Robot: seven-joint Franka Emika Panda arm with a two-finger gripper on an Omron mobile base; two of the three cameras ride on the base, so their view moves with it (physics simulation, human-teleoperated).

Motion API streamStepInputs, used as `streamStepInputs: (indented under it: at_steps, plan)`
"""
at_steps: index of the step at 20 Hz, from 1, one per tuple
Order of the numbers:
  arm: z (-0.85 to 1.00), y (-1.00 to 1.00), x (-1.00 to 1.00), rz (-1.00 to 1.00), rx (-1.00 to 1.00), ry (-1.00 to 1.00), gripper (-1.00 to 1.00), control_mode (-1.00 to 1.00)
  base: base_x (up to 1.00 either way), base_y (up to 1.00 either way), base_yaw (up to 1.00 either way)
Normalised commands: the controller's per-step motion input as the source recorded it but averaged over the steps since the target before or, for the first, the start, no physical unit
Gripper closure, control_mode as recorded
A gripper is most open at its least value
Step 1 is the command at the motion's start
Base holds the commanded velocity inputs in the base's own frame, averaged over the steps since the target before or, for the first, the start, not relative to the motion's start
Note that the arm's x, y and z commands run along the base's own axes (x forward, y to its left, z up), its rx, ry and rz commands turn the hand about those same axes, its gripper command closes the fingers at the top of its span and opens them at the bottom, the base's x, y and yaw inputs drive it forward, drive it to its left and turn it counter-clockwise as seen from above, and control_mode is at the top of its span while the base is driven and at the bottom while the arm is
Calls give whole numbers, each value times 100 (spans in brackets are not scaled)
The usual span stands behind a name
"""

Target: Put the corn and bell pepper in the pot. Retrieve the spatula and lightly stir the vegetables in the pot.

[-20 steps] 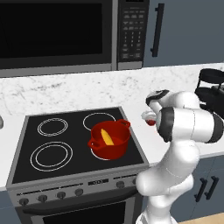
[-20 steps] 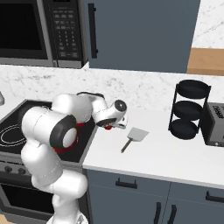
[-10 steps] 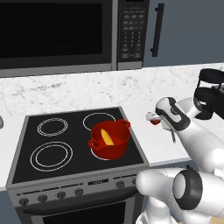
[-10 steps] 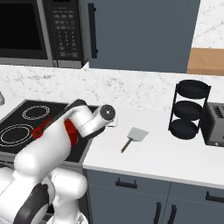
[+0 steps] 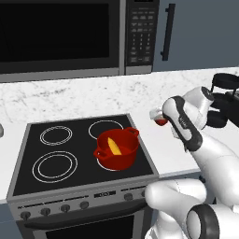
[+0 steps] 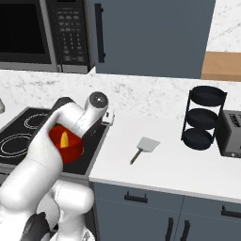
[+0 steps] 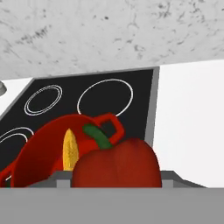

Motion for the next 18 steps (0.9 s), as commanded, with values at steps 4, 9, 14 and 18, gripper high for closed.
streamStepInputs:
  at_steps: [4, 9, 14, 18]
  plan:
    - [0, 76, 1, 12, -1, 17, 100, -100, 0, 0, 0]
    - [-31, 92, -1, 12, -2, 7, 100, -100, 0, 0, 0]
    - [-63, 95, 0, 3, -5, 2, 100, -100, 0, 0, 0]
    - [-43, 49, 10, 0, 0, 2, 100, -100, 0, 0, 0]
